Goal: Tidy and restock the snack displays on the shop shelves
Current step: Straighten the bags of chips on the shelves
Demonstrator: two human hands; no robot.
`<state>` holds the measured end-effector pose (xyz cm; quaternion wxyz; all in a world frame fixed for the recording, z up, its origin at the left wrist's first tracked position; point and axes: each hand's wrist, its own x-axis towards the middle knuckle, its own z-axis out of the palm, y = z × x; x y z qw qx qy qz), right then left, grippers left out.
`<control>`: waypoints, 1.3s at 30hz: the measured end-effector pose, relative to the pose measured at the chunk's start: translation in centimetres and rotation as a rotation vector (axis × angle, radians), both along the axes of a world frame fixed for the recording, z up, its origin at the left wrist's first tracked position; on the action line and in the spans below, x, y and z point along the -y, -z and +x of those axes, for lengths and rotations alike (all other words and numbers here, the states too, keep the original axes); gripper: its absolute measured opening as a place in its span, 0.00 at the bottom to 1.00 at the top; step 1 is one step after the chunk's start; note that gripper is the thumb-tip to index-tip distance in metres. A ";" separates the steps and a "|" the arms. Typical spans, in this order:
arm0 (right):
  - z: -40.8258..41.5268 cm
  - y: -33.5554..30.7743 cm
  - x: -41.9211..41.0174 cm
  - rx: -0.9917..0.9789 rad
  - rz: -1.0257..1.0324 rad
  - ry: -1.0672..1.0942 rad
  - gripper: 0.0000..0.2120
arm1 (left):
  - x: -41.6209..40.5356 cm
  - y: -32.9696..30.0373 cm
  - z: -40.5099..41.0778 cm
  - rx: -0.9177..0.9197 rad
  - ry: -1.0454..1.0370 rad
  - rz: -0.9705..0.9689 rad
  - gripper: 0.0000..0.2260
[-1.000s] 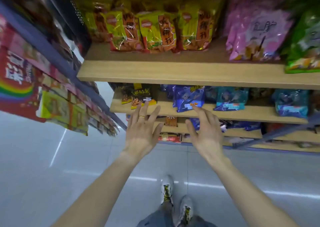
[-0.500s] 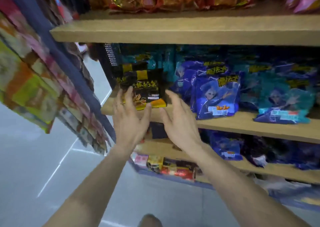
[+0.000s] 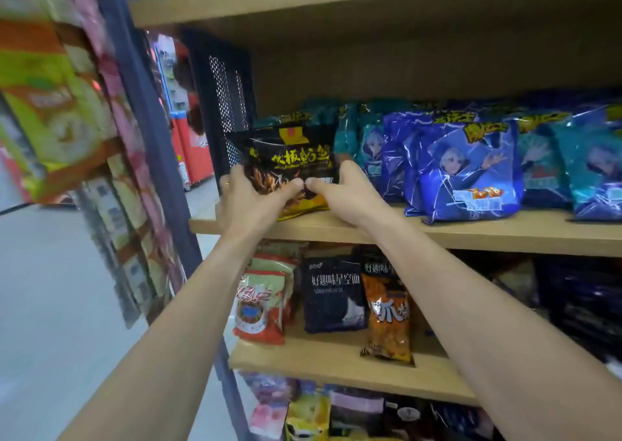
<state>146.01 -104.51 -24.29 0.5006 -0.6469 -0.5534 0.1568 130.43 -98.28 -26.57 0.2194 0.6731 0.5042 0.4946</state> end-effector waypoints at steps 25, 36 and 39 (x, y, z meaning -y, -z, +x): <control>19.8 -1.3 29.3 -0.333 0.346 0.260 0.27 | 23.3 -4.5 24.4 0.233 0.938 -0.119 0.15; 36.0 -0.7 35.2 -0.249 0.281 0.383 0.22 | 30.3 -2.9 39.6 -0.014 0.847 -0.032 0.33; 38.0 -1.4 34.2 -0.059 0.193 0.439 0.19 | 29.5 -3.0 42.0 -0.025 0.757 -0.074 0.31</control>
